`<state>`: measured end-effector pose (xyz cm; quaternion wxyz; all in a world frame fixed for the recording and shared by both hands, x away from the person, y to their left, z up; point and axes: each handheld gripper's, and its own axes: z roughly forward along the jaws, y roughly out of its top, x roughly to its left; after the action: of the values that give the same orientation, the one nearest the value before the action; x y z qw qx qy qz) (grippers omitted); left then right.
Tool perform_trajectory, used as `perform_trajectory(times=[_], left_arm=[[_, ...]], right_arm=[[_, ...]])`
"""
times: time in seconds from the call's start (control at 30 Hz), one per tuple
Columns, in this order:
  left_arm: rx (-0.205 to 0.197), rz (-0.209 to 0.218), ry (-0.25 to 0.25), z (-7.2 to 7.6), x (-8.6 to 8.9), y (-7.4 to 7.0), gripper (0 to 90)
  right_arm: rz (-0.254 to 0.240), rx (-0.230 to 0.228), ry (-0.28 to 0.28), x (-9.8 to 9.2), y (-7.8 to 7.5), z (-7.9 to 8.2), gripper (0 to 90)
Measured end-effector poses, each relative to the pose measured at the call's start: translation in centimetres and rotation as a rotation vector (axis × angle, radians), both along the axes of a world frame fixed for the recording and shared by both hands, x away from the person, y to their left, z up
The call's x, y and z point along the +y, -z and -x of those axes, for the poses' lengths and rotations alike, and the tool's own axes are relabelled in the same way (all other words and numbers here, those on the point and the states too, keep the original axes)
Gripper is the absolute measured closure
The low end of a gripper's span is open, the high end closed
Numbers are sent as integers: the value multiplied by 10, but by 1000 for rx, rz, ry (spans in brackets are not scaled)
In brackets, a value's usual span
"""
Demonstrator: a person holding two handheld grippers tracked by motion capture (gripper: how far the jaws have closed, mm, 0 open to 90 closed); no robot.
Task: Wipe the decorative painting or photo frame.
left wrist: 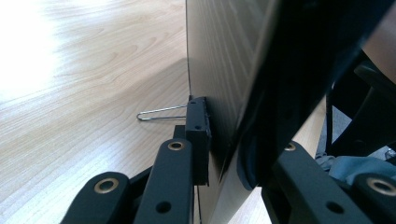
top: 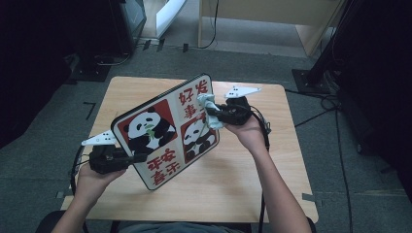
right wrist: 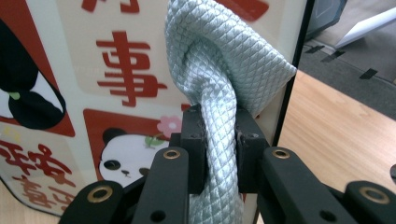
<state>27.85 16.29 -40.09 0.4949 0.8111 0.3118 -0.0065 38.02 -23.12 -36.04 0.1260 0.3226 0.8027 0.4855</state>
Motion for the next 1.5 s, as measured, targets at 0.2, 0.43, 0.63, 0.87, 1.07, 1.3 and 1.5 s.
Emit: perform_trajectory(times=[0.2, 0.43, 0.63, 0.87, 1.07, 1.3, 1.5], left_arm=[[3, -1, 2, 0, 0, 0, 783], [2, 1, 8, -1, 0, 0, 781], [10, 2, 11, -1, 1, 0, 779], [14, 1, 14, -2, 1, -1, 778], [15, 3, 19, -2, 2, 0, 775], [20, 19, 9, -1, 2, 1, 776], [11, 36, 2, -2, 3, 3, 778]], right_arm=[[10, 12, -2, -1, 8, 2, 780], [28, 25, 2, 0, 15, 6, 779], [27, 44, 4, -2, 22, 7, 779], [21, 63, 4, -3, 30, 8, 780], [27, 75, 10, -4, 35, 9, 779], [27, 96, 17, -7, 48, 12, 779], [23, 88, 25, -10, 59, 15, 778]])
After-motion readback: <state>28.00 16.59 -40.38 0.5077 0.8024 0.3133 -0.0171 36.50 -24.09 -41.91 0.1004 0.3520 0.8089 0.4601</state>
